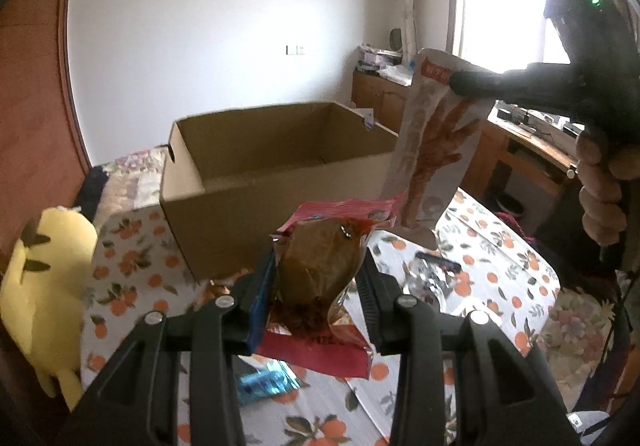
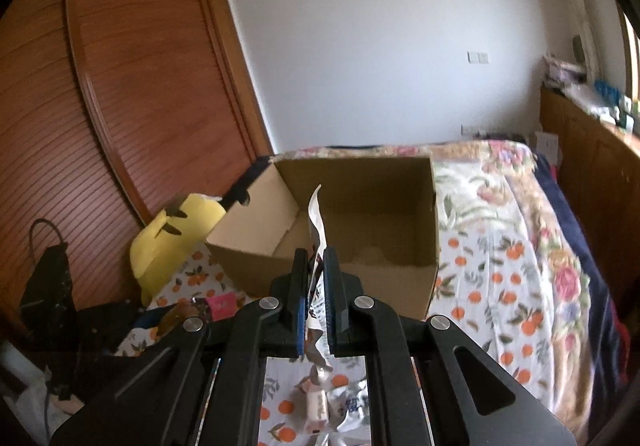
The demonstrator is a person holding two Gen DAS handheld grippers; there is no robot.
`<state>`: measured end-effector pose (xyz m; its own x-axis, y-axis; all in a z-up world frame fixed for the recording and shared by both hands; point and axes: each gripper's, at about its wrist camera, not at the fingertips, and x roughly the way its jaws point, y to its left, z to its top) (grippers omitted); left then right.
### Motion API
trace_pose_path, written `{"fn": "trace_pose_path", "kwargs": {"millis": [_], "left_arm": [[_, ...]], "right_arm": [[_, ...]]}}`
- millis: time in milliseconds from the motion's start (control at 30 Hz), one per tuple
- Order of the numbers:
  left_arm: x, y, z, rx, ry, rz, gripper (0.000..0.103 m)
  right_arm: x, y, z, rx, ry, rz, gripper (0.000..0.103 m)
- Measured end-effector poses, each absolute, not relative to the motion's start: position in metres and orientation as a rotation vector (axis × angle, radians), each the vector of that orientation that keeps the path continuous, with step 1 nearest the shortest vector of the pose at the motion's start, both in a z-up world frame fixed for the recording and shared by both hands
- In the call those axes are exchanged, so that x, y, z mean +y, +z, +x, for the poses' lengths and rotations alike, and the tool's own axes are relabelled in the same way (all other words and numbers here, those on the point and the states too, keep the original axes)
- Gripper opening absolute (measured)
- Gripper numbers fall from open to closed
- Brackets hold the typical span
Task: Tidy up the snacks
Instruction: 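Lift both held packets and carry them over the cardboard box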
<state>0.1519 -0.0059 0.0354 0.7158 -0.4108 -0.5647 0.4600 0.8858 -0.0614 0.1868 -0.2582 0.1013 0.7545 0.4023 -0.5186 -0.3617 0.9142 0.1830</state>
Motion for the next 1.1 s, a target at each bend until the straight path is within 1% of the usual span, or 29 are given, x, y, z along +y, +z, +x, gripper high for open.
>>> {"fn": "trace_pose_path", "kwargs": {"millis": [467,767,933,1100], "left_arm": [[-0.009,0.082,0.207,0.545,-0.445,0.139,0.038],[-0.012,0.085,0.249,0.539,-0.42,0.149,0.038],[-0.012,0.079,0.276,0.554,-0.411,0.132,0.038],[-0.011,0.064,0.3,0.585,-0.403,0.117,0.038]], "right_arm": [[-0.253,0.144,0.227,0.507,0.429,0.012,0.004],[-0.241,0.155,0.267,0.476,0.433,-0.024,0.004],[-0.234,0.147,0.289,0.471,0.438,-0.029,0.004],[-0.233,0.123,0.311,0.503,0.437,-0.026,0.004]]}}
